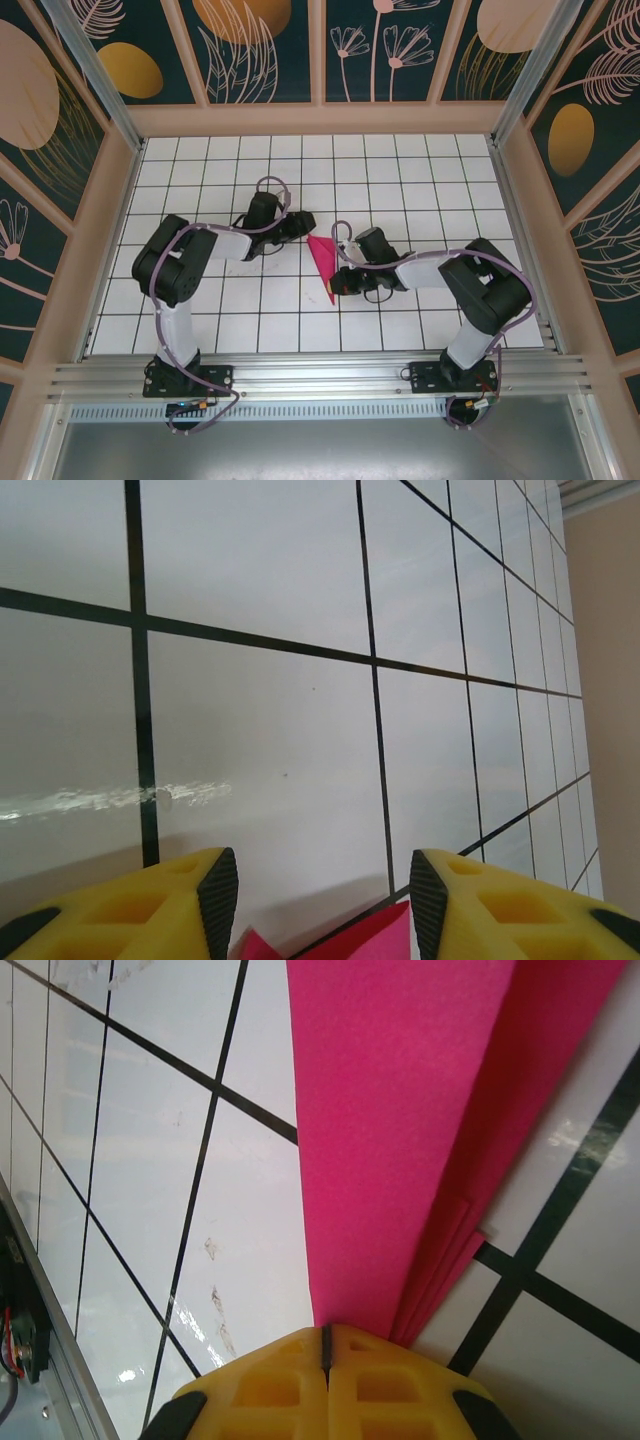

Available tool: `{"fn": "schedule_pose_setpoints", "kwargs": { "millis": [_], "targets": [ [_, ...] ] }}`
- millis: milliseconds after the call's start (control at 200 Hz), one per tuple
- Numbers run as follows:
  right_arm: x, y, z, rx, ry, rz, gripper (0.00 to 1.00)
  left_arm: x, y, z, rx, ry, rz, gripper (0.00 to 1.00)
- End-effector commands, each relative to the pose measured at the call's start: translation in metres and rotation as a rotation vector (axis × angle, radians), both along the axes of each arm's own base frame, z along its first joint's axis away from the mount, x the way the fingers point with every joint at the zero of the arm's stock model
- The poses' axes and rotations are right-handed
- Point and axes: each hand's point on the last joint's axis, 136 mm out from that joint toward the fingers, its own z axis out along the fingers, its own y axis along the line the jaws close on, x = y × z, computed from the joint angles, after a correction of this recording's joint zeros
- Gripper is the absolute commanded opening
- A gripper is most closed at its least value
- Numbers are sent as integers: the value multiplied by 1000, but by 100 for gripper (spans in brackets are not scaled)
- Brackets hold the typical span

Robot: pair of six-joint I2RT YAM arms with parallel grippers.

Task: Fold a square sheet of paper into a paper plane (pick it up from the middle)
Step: Fold the wing for the fifth time at the center of the table.

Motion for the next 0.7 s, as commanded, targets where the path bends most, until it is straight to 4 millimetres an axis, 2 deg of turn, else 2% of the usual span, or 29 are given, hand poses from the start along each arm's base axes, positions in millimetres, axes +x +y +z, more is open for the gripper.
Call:
{"fn": "schedule_pose_setpoints", "kwargs": {
  "millis": [0, 100, 125, 145, 215, 325, 475, 656, 696],
  "targets": [
    [-37, -34, -42, -177, 162, 39, 0, 0, 7, 42, -12, -83, 9, 51],
    [-31, -29, -40, -175, 147, 58, 0, -13, 13, 60, -45, -104, 21, 49],
    [-30, -28, -40, -172, 142, 63, 0, -18, 13, 58, -56, -95, 20, 48],
    [-29, -27, -40, -170, 137, 65, 0, -21, 13, 70, -82, -115, 18, 47],
    [-24, -27, -41, -174, 124, 61, 0, -36, 13, 74, -128, -109, -3, 43],
    [-21, -27, -41, -159, 120, 57, 0, -62, 10, 61, -155, -61, -45, 37],
    [-19, -27, -41, -151, 120, 60, 0, -91, 5, 42, -166, -16, -94, 23],
    [-18, -27, -41, -145, 125, 62, 0, -94, -7, 35, -169, -5, -132, 0],
    [-18, -28, -41, -147, 125, 58, 0, -92, -10, 33, -163, 2, -136, 0]
  ]
}}
